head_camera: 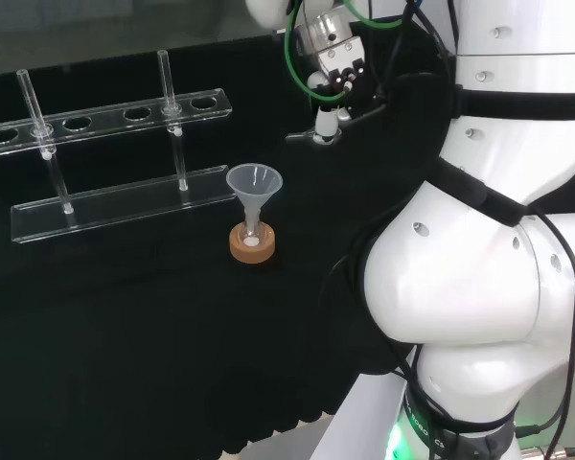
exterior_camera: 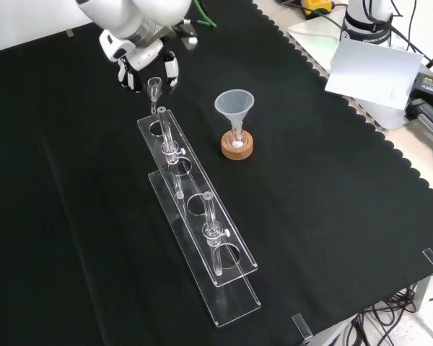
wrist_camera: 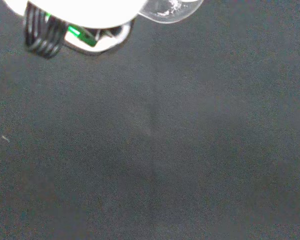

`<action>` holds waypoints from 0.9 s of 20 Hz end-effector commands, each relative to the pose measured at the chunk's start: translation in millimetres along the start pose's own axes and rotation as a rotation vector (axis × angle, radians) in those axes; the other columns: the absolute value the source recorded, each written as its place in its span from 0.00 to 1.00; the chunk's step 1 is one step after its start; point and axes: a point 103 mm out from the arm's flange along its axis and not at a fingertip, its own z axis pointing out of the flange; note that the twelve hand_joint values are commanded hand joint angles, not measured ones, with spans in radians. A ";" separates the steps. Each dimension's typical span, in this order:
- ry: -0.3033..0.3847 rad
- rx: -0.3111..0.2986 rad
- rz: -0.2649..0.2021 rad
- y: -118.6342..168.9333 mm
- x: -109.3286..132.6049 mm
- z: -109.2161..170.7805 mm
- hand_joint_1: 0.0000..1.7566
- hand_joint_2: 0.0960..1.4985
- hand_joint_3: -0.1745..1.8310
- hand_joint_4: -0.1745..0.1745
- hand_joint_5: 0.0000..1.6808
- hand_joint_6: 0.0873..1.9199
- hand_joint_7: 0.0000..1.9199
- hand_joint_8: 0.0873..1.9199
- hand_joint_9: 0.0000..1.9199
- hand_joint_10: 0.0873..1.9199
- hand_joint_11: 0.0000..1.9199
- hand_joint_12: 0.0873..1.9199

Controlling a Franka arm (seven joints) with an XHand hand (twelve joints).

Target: Put the weighing funnel back on the table.

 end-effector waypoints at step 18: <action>-0.021 -0.010 -0.025 37.3 35.1 26.1 0.65 0.37 0.48 0.74 0.71 0.42 0.29 0.32 0.46 0.14 0.41 0.52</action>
